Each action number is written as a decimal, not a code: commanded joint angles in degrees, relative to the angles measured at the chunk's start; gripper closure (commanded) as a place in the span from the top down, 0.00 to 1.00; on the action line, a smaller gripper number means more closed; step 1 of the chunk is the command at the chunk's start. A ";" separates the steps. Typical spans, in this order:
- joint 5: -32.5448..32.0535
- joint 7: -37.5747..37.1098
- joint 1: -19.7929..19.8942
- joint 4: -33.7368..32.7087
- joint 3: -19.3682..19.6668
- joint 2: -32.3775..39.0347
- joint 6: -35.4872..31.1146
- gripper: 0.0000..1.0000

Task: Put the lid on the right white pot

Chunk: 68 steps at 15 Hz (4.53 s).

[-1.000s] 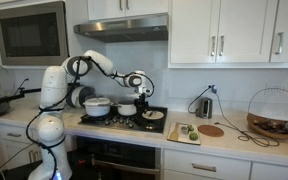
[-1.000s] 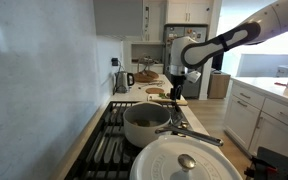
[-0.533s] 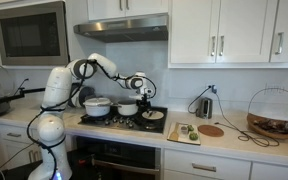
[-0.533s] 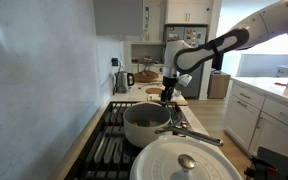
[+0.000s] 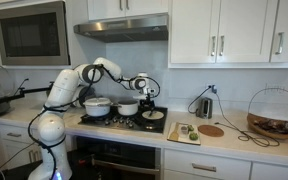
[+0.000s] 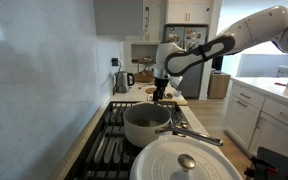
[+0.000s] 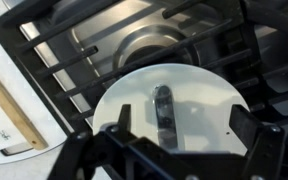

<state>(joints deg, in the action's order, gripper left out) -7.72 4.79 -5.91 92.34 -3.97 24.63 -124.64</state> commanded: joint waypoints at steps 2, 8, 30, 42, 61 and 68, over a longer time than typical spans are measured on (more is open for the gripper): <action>-1.43 3.21 -0.26 -10.37 0.18 6.67 4.29 1.00; -1.21 7.58 -0.54 -24.19 0.02 16.39 11.61 1.00; -2.28 9.34 -2.81 -51.23 1.27 31.64 25.26 0.06; -3.04 8.60 -5.91 -55.99 1.60 30.56 41.49 0.06; -10.90 4.75 -9.71 -62.80 4.73 28.75 42.06 0.06; -9.84 4.40 -10.70 -71.47 6.94 29.87 49.64 0.06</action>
<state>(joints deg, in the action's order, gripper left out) -17.96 9.88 -15.46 26.15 0.95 54.35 -80.60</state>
